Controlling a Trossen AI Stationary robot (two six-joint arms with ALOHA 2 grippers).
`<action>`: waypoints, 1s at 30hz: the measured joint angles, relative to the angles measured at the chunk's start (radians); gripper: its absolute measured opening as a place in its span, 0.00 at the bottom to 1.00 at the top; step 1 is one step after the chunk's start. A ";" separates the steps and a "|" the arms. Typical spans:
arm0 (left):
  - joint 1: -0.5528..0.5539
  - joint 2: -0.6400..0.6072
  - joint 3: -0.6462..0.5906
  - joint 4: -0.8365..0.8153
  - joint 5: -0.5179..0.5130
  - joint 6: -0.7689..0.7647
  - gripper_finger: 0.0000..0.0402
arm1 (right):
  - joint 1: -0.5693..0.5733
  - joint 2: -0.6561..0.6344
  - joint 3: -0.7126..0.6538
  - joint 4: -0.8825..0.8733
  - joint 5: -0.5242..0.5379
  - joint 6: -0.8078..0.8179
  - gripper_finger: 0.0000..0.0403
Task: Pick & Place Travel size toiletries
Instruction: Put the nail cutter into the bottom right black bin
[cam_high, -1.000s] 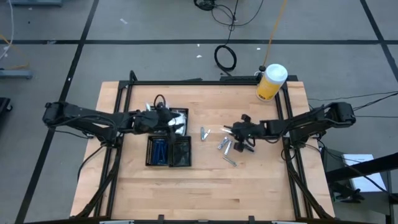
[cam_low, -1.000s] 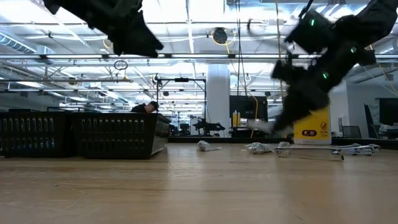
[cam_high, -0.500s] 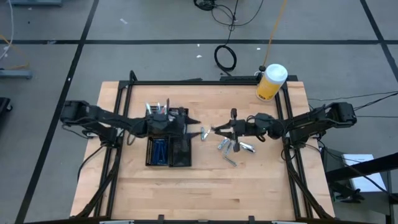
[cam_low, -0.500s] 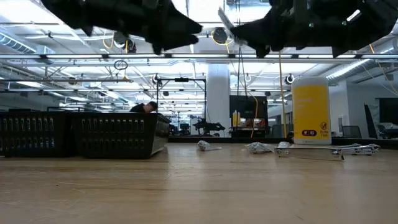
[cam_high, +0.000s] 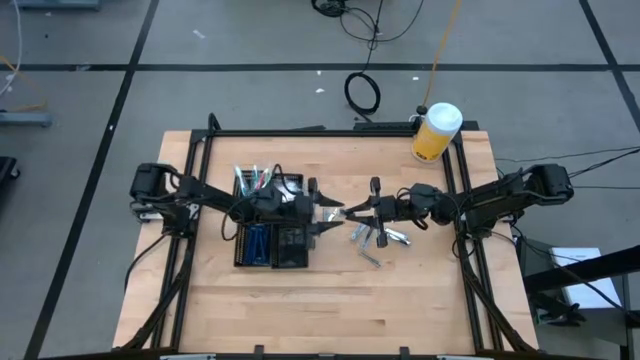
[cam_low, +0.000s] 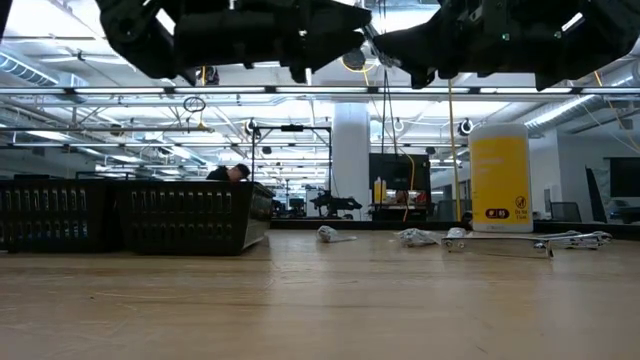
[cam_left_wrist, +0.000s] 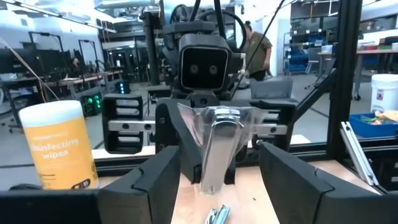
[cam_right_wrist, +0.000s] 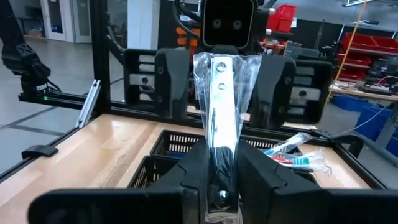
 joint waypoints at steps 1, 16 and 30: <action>0.000 0.011 0.013 -0.002 0.000 0.000 0.53 | 0.000 0.000 0.000 0.000 0.000 0.000 0.12; 0.015 0.065 0.089 -0.034 0.001 0.029 0.53 | 0.000 0.000 0.001 -0.022 0.002 0.002 0.12; 0.024 0.065 0.089 -0.047 0.063 0.065 0.31 | 0.000 0.000 0.001 -0.022 -0.021 0.000 0.12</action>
